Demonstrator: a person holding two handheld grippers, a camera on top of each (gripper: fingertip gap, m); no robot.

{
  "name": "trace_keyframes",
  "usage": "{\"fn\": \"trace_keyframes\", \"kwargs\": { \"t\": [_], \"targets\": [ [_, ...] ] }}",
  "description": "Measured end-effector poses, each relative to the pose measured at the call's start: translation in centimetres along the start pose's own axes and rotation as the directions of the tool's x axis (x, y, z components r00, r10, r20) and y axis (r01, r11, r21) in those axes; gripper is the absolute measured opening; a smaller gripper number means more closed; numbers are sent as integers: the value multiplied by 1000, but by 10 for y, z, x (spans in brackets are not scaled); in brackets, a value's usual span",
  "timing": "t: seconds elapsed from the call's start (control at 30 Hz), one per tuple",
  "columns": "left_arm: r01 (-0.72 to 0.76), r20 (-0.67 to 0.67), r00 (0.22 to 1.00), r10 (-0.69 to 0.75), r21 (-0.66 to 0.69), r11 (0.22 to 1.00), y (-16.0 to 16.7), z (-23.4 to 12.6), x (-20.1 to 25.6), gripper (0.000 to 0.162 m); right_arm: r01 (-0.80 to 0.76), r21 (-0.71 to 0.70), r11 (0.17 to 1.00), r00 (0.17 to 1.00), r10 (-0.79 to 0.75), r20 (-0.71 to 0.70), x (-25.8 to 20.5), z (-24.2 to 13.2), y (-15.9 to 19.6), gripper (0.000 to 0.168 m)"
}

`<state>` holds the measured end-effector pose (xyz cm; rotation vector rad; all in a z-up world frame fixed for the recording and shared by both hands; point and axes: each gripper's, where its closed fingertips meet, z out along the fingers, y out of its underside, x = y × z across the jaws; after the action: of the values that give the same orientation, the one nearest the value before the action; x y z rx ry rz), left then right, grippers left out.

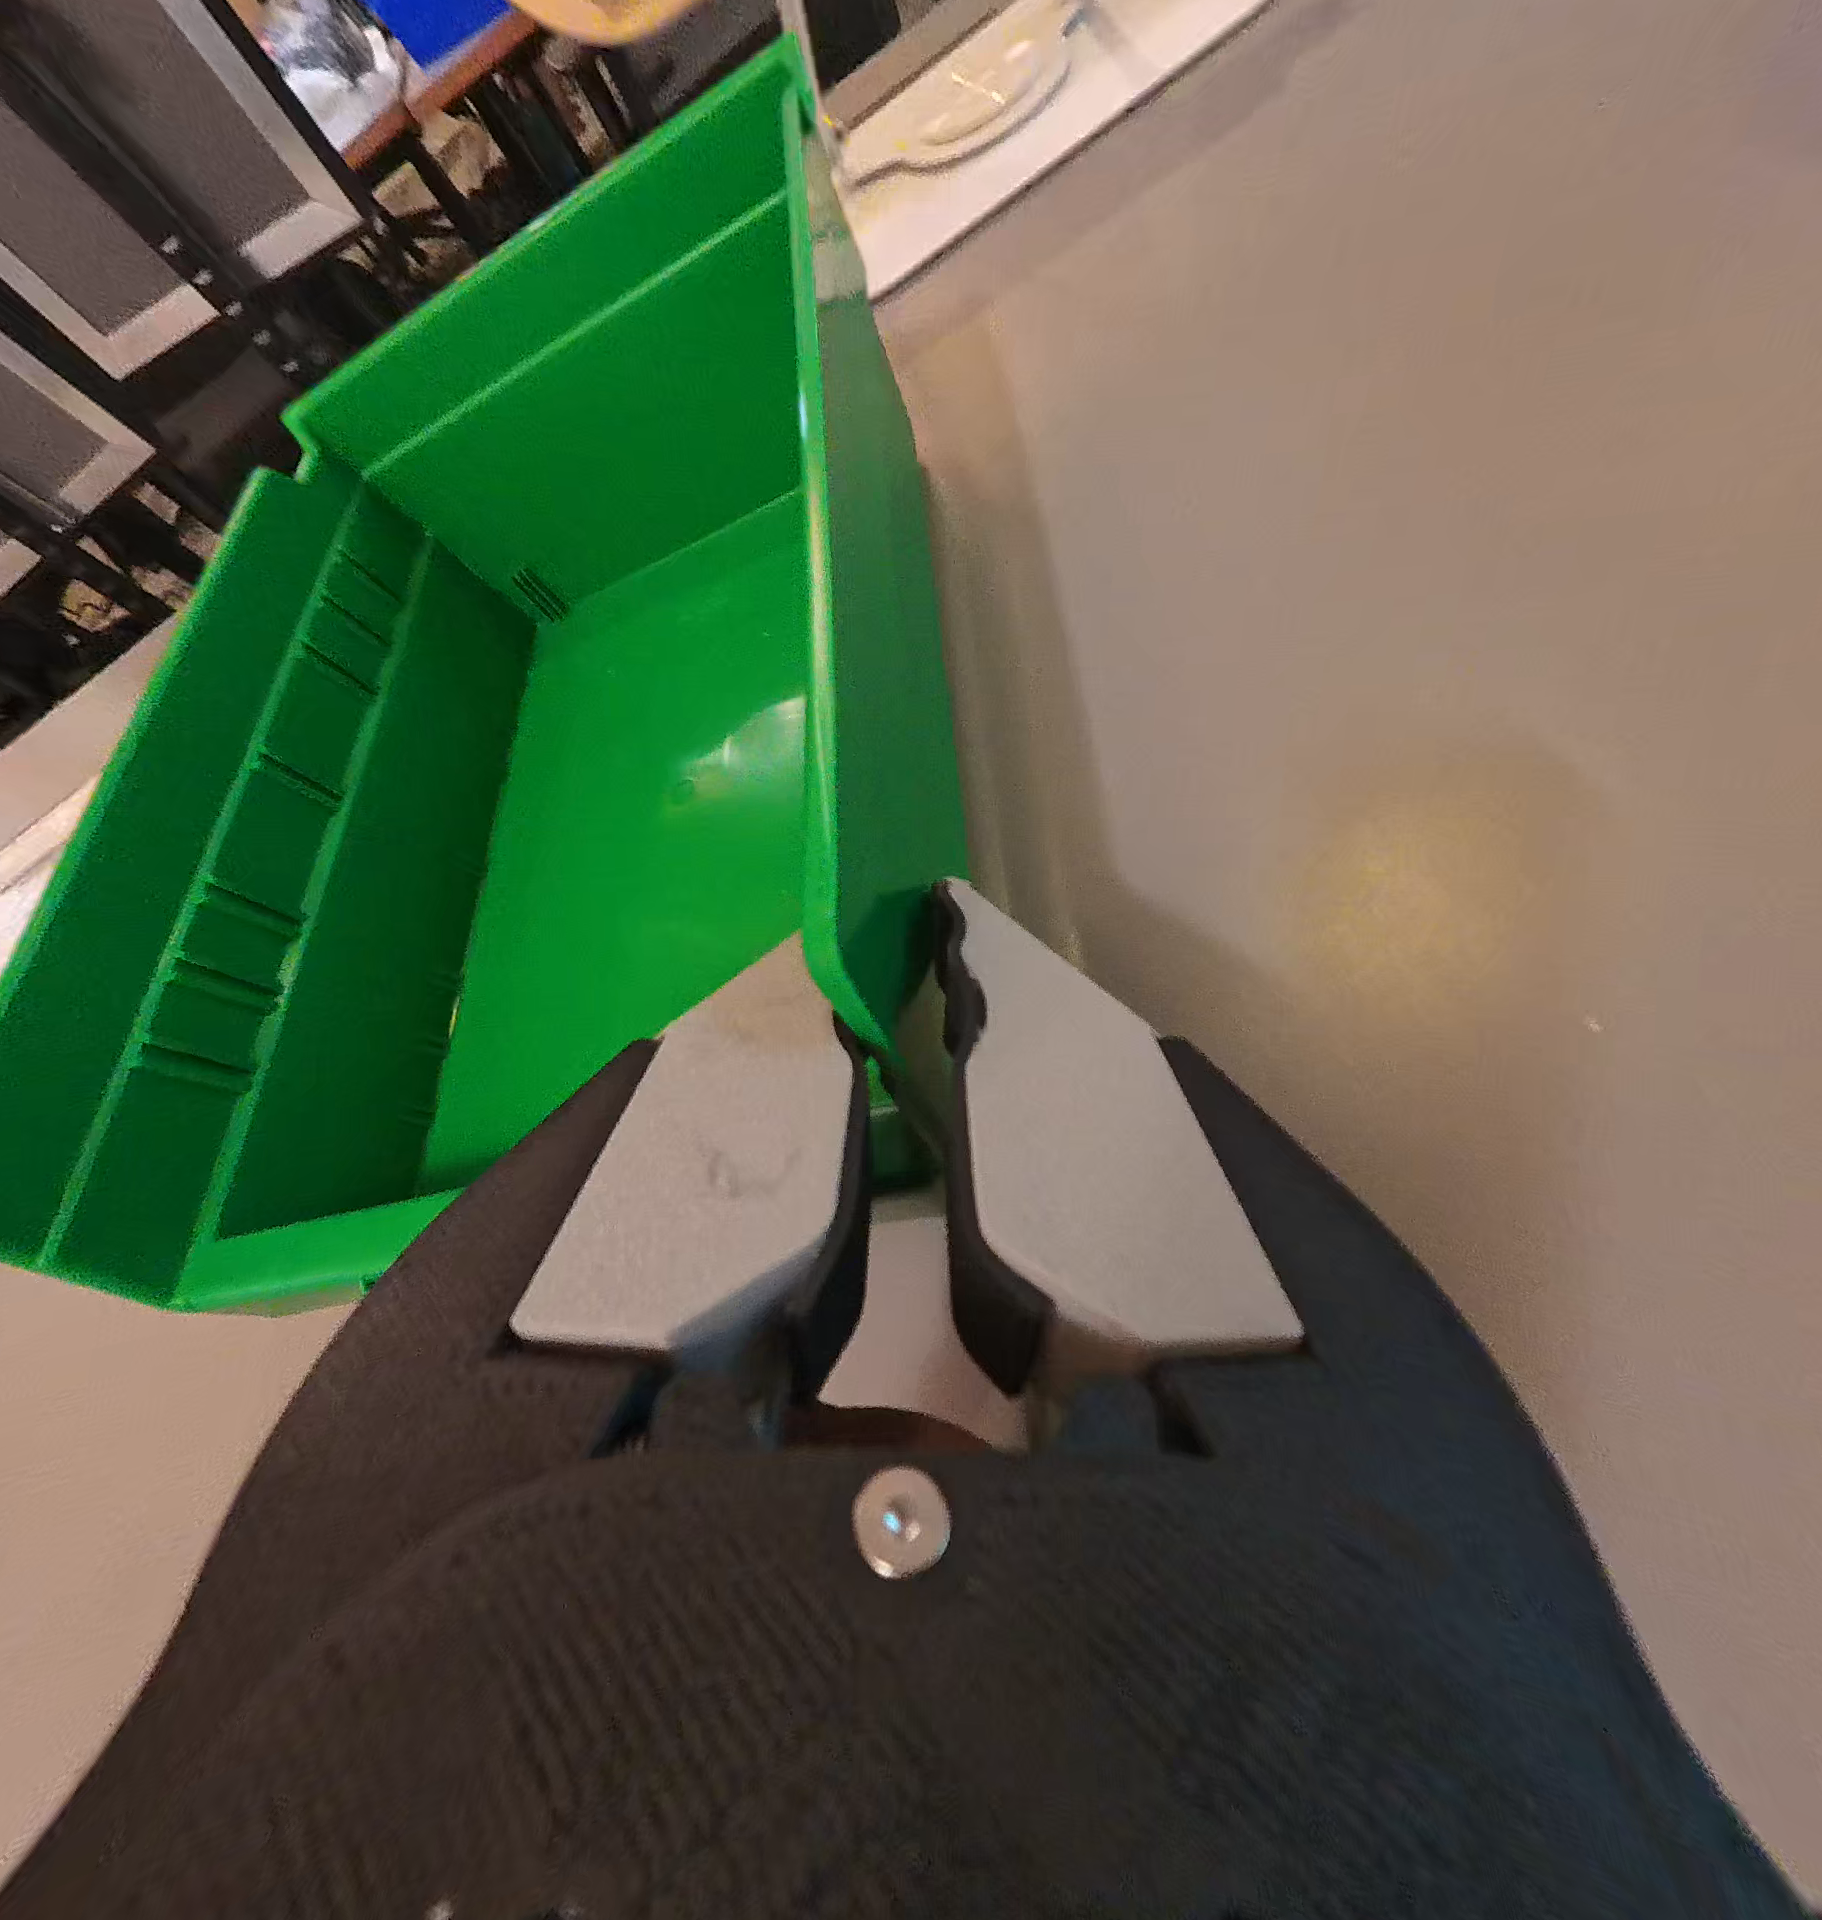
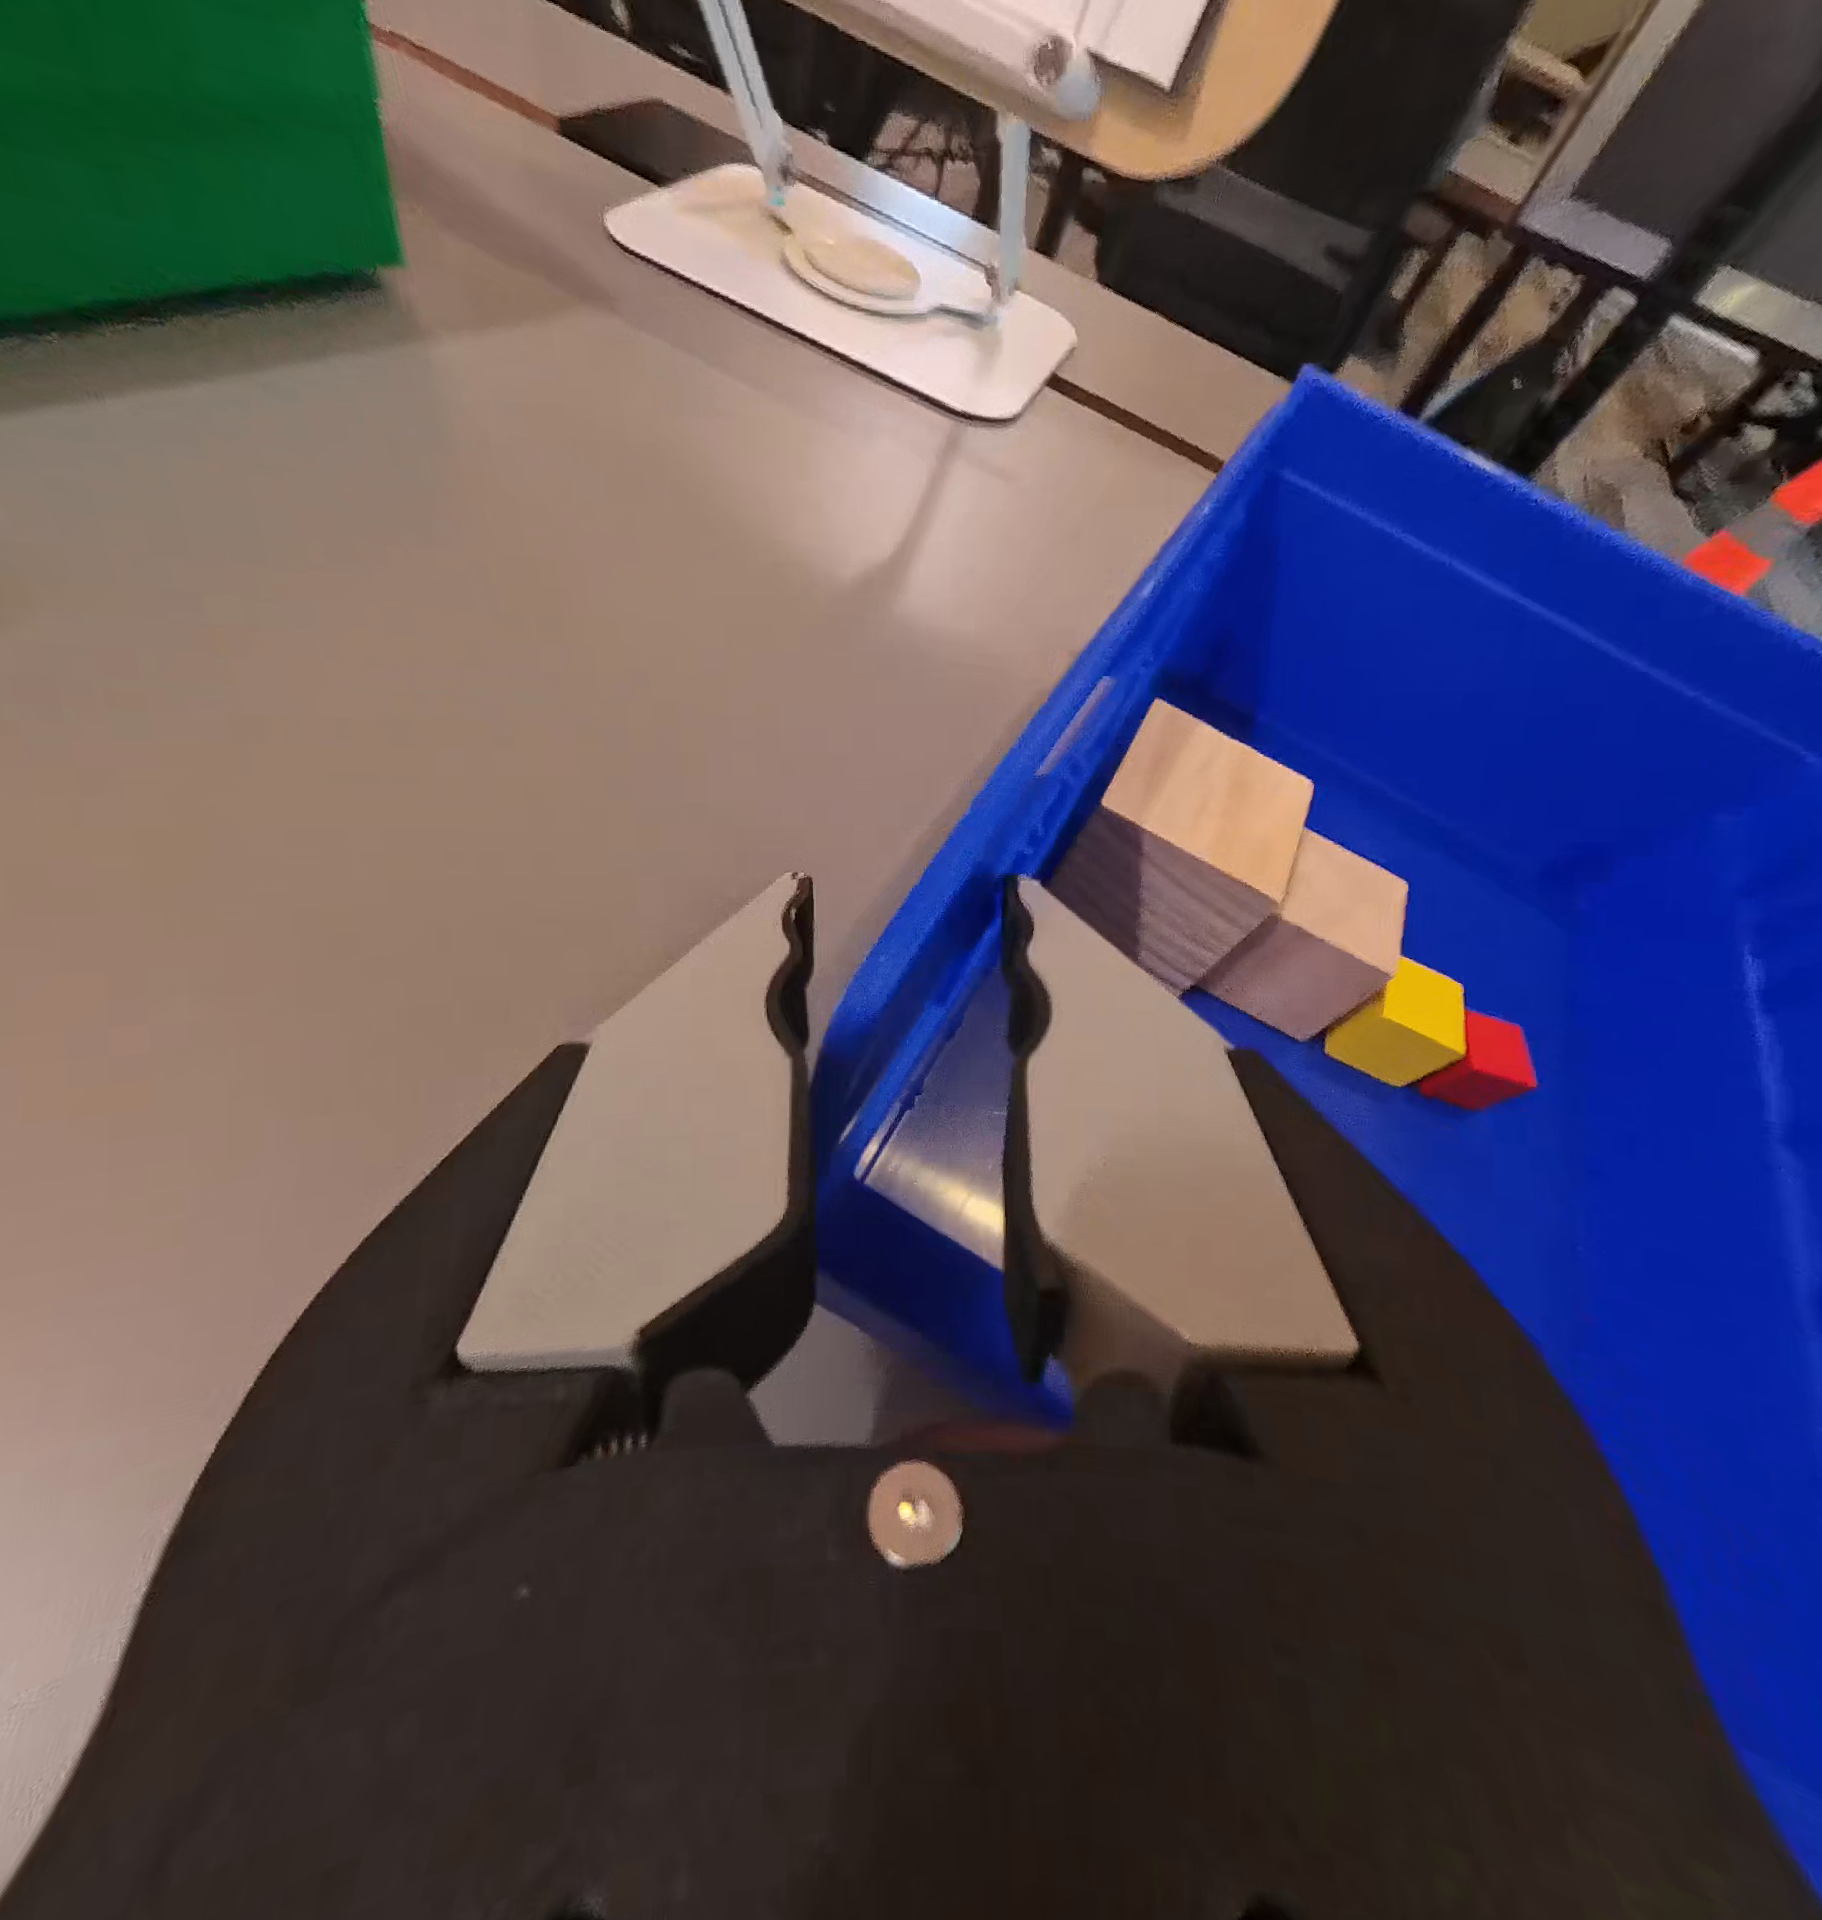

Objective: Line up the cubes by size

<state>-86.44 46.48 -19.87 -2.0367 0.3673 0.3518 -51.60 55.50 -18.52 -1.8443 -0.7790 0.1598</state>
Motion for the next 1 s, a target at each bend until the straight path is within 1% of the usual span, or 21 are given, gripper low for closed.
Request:
{"fn": "trace_keyframes", "kwargs": {
  "t": [0.1, 0.2, 0.27, 0.33, 0.5, 0.67, 0.77, 0.93, 1.0],
  "targets": [
    [69, 31, 997, -72, 91, 993, -9, -8, -8, 3, -73, -25, 997, 997, 73, -30, 3, 1, 1, 25],
    [146, 38, 987, -157, 203, 968, -20, -30, -18, 3, -83, -30, 996, 996, 82, -43, -10, -10, 3, 20],
    [164, 47, 983, -179, 228, 960, -29, -45, -22, 2, -78, -26, 997, 997, 77, -30, -31, -17, 0, 19],
    [202, 29, 976, -216, 257, 945, -44, -61, -24, 2, -67, -17, 998, 998, 67, -19, -60, -19, -7, 20],
    [284, -67, 958, -278, 321, 903, -98, -110, -20, 3, -58, 10, 998, 998, 58, 20, -143, -11, -37, 21],
    [309, -156, 950, -270, 355, 882, -161, -154, -12, 4, -53, 53, 997, 995, 49, 85, -232, 14, -77, 22],
    [290, -173, 955, -241, 367, 884, -195, -174, -6, 4, -71, 67, 995, 988, 61, 144, -283, 31, -101, 25],
    [204, -157, 976, -153, 397, 895, -245, -191, 17, 2, -121, 49, 991, 944, 100, 313, -362, 62, -140, 39],
    [176, -152, 981, -124, 407, 896, -262, -192, 32, 3, -65, 45, 997, 940, 46, 337, -377, 67, -146, 43]
  ]
}}
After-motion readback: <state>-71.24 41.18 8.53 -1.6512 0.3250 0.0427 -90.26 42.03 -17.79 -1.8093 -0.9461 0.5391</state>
